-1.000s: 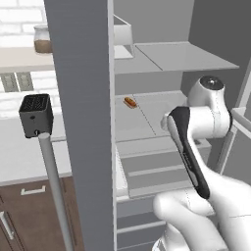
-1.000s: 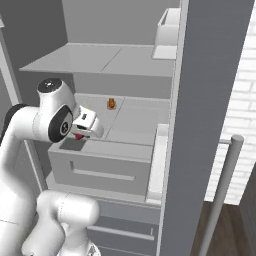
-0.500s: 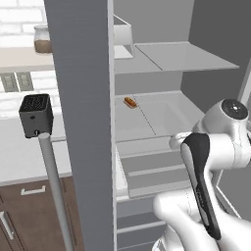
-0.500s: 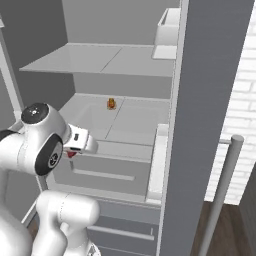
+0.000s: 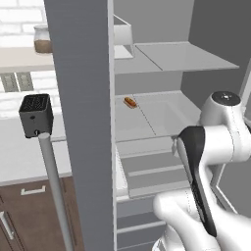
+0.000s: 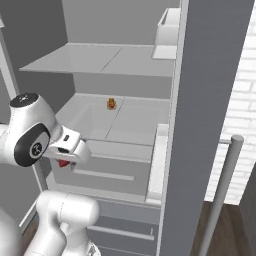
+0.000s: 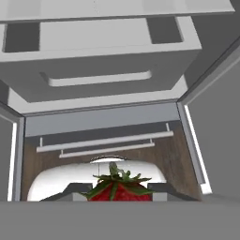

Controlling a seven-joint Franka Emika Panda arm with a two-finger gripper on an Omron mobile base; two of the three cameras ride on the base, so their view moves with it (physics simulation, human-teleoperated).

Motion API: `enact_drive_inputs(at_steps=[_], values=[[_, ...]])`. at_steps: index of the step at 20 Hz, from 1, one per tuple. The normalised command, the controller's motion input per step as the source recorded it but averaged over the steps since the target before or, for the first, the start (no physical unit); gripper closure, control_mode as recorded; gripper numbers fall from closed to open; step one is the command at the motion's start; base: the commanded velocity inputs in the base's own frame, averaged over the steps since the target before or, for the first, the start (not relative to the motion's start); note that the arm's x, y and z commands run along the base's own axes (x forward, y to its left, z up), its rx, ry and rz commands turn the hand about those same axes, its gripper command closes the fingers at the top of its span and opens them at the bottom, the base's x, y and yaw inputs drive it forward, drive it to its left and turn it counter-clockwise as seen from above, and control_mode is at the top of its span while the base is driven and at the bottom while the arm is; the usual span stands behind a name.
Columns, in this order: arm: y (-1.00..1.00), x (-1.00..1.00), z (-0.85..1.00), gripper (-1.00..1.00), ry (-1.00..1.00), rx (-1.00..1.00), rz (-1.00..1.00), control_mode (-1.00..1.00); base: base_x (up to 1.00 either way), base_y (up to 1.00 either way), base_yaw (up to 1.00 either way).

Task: Take the strawberry from the fridge and place it on top of the pancake, located on the dining counter.

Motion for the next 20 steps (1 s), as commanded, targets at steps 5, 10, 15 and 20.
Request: enact_drive_inputs(at_steps=[5, 10, 15, 20], values=[[0.00, -0.21, -0.01, 1.00, -0.01, 0.00, 0.00, -1.00, 0.00, 0.00, 0.00], [0.00, 0.00, 0.00, 1.00, 0.00, 0.00, 0.00, 1.00, -0.14, -0.01, 0.00], [0.00, 0.00, 0.00, 1.00, 0.00, 0.00, 0.00, 1.00, -0.71, -0.10, -0.08], [0.00, 0.00, 0.00, 1.00, 0.00, 0.00, 0.00, 1.00, -0.95, 0.18, -0.43]])
